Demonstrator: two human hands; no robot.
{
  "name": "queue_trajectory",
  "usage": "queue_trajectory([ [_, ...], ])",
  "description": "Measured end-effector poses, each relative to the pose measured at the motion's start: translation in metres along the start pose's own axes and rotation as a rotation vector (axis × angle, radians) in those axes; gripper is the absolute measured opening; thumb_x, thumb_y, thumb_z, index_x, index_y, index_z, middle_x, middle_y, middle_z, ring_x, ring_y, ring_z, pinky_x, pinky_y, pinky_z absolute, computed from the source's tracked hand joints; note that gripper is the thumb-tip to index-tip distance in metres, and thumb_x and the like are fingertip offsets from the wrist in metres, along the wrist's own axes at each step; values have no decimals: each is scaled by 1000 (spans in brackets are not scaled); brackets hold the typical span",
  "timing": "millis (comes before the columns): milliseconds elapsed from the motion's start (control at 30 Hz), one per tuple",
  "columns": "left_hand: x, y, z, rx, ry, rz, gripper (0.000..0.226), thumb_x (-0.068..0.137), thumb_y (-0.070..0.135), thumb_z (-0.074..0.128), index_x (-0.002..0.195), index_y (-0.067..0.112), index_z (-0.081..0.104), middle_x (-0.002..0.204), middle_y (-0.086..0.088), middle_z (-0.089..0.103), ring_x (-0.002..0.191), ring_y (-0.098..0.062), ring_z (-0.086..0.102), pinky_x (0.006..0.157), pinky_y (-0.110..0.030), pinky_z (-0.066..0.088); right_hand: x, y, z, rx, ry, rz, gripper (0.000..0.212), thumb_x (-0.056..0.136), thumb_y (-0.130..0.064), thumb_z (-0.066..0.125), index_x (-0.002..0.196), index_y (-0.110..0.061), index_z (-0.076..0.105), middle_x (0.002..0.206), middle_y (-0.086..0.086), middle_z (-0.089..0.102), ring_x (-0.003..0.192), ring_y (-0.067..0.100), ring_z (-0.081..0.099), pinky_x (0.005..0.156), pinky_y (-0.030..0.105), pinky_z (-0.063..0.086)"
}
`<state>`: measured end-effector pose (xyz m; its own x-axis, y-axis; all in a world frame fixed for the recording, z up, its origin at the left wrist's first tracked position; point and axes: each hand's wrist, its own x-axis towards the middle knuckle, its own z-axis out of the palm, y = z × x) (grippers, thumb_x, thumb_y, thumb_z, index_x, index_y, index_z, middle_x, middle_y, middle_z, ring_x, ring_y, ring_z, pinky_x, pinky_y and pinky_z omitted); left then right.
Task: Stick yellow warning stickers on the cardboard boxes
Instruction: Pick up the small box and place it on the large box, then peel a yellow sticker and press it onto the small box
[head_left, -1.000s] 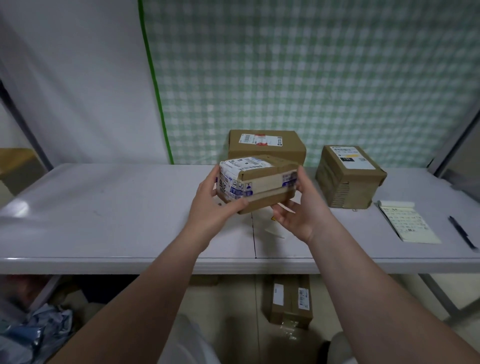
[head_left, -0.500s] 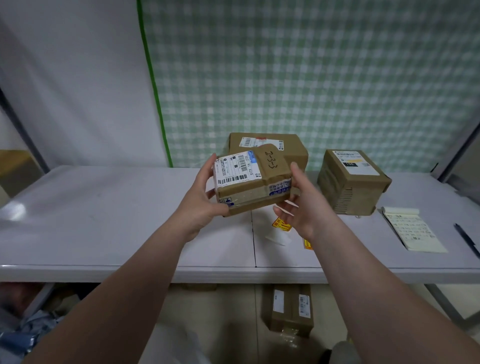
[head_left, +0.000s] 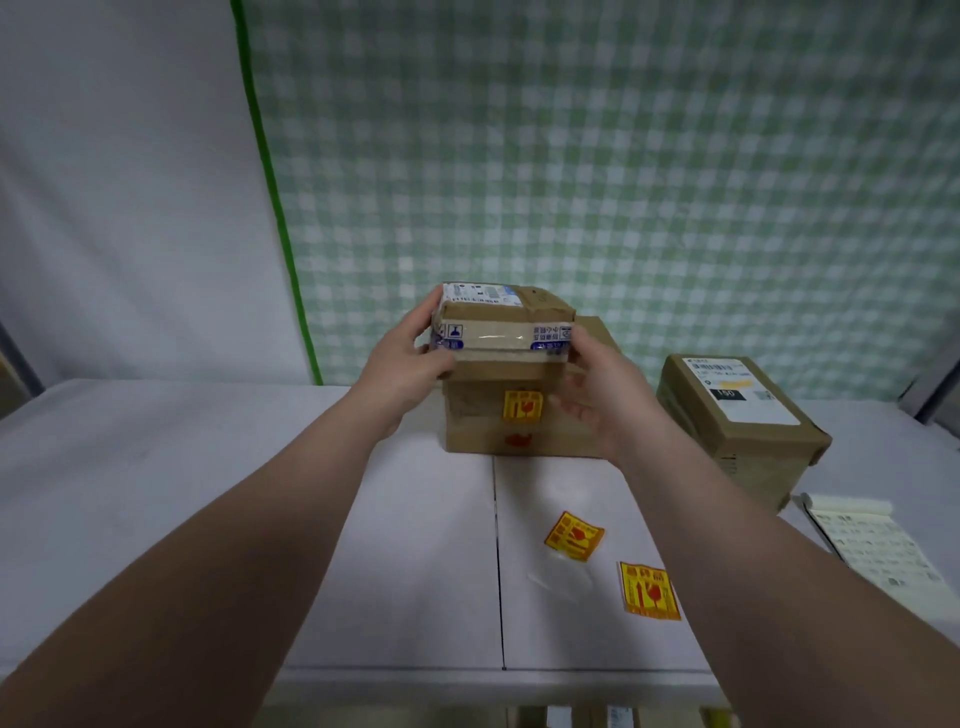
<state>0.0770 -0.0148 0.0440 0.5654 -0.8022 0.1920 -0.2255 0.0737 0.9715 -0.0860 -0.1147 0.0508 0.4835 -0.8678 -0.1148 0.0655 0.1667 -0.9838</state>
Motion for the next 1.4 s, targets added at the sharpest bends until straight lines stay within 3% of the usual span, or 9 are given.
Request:
queue_trajectory([
  [167, 34, -22, 7, 190, 111, 93, 66, 89, 4, 49, 140, 42, 32, 120, 10, 50, 108, -15, 57, 90, -30, 50, 42, 12, 8, -34, -35, -7, 39, 90, -41, 54, 126, -26, 56, 122, -8, 60, 107, 10, 56, 73, 28, 55],
  [300, 41, -36, 10, 286, 172, 105, 60, 95, 10, 46, 145, 36, 25, 120, 17, 46, 107, 0, 44, 77, -9, 37, 47, 20, 10, -10, -83, 7, 33, 95, -31, 50, 126, -24, 57, 115, -12, 60, 99, 2, 52, 86, 32, 53],
  [433, 37, -42, 14, 236, 160, 48, 69, 94, 16, 49, 148, 35, 9, 131, 16, 41, 116, -7, 43, 90, -23, 38, 42, 28, 3, -76, -1, -46, 41, 95, -31, 50, 135, -24, 49, 123, -9, 56, 103, 7, 53, 95, 37, 51],
  [533, 21, -43, 21, 218, 286, -28, 77, 88, 18, 58, 148, 30, 11, 146, -2, 29, 127, -20, 40, 103, -38, 40, 30, 39, -11, -239, 183, -131, 22, 91, -25, 55, 109, -16, 65, 93, -5, 62, 85, 12, 58, 79, 31, 53],
  [633, -4, -47, 33, 297, 386, 3, 60, 84, 16, 60, 138, 19, 33, 135, -8, 35, 116, -20, 46, 97, -30, 40, 19, 62, -35, -466, 205, -130, 17, 84, -19, 58, 74, -7, 65, 68, 2, 58, 70, 21, 54, 67, 37, 50],
  [733, -29, -53, 49, 380, 271, -3, 33, 85, 15, 58, 118, 17, 56, 118, -4, 54, 96, -13, 53, 85, -24, 42, 9, 86, -52, -838, 90, -29, 13, 80, -15, 60, 68, -14, 65, 73, 2, 62, 77, 28, 59, 67, 38, 50],
  [900, -71, -68, 77, 442, -173, -77, 16, 85, 14, 56, 91, 23, 69, 90, 6, 63, 75, -12, 58, 58, -13, 45, -4, 112, -64, -1234, 31, 99, 40, 77, -18, 68, 117, -16, 61, 120, 4, 61, 110, 23, 57, 77, 25, 43],
  [1100, -108, -90, 92, 594, -499, -31, 24, 81, 14, 65, 105, 18, 70, 107, 0, 66, 95, -10, 60, 82, -19, 46, -10, 135, -68, -935, 173, 114, 39, 69, -3, 68, 106, -17, 65, 113, 7, 66, 105, 24, 60, 73, 26, 47],
  [1400, -118, -105, 100, 580, -252, 73, 15, 89, 20, 57, 88, 12, 70, 99, -5, 66, 92, -15, 58, 83, -23, 47, -36, 126, -76, -196, 411, 12, 15, 73, -7, 70, 80, -20, 66, 80, 2, 71, 71, 18, 69, 75, 33, 58],
])
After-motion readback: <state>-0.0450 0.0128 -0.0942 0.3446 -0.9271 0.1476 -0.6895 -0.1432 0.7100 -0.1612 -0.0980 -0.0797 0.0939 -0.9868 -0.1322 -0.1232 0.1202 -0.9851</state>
